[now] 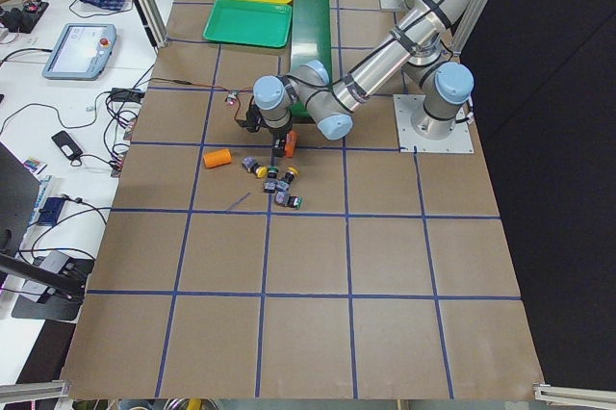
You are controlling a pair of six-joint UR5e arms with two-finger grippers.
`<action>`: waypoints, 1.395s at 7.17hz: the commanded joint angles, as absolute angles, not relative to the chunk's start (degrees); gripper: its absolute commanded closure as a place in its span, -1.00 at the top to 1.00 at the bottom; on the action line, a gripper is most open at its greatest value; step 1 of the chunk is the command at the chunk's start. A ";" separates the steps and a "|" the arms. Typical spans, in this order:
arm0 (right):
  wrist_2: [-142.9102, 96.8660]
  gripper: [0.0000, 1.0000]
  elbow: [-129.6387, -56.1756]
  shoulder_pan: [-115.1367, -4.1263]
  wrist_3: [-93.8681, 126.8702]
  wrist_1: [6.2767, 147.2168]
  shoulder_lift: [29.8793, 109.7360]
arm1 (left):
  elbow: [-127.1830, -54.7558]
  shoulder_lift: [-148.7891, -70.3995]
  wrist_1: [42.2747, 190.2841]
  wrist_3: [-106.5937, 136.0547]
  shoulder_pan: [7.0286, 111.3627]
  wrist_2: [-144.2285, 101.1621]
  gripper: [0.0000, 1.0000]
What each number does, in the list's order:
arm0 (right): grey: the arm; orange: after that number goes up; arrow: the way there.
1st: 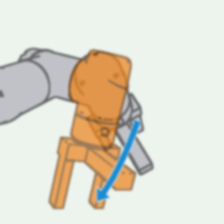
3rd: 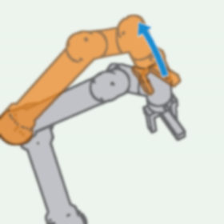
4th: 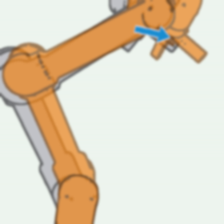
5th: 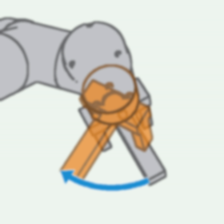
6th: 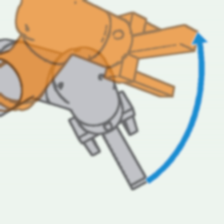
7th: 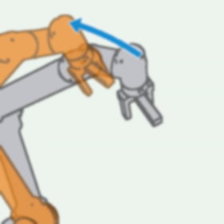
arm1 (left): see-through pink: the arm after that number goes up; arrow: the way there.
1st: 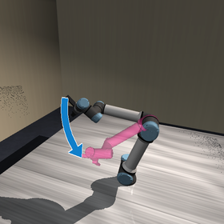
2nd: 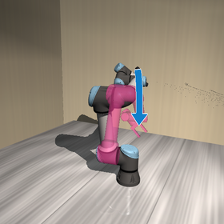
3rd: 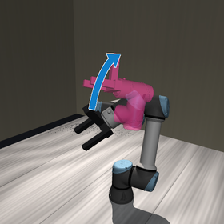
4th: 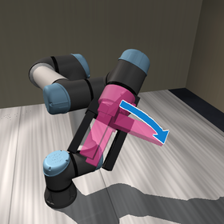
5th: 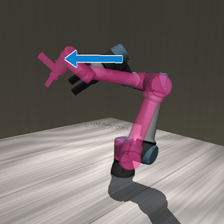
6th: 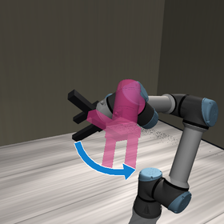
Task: Sort buttons by color to trays
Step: 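Lift the cylinder onto the conveyor belt and release with the left gripper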
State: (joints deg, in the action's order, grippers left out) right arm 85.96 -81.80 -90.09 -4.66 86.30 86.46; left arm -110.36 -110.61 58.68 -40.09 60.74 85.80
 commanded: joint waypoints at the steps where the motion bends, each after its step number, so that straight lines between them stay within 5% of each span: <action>1: 85.96 1.00 -81.83 -90.18 -4.66 86.31 86.48 | -111.00 -110.74 58.53 -39.81 60.82 86.13 1.00; 3: 85.96 1.00 -81.83 -90.18 -4.66 86.31 86.48 | -111.00 -110.92 58.45 -39.90 60.82 86.40 1.00; 4: 85.96 1.00 -81.83 -90.18 -4.66 86.40 86.48 | -110.83 -110.92 58.27 -39.90 60.82 86.48 0.79; 5: 85.96 1.00 -81.83 -90.18 -4.66 86.40 86.48 | -110.83 -110.40 58.27 -39.90 60.99 86.83 -0.20; 6: 85.96 1.00 -81.83 -90.18 -4.66 86.40 86.48 | -110.22 -108.82 59.05 -39.29 61.43 87.01 -0.59; 10: 85.96 1.00 -81.83 -90.18 -4.57 86.48 86.48 | -110.48 -95.83 70.11 -27.73 67.83 87.45 -0.61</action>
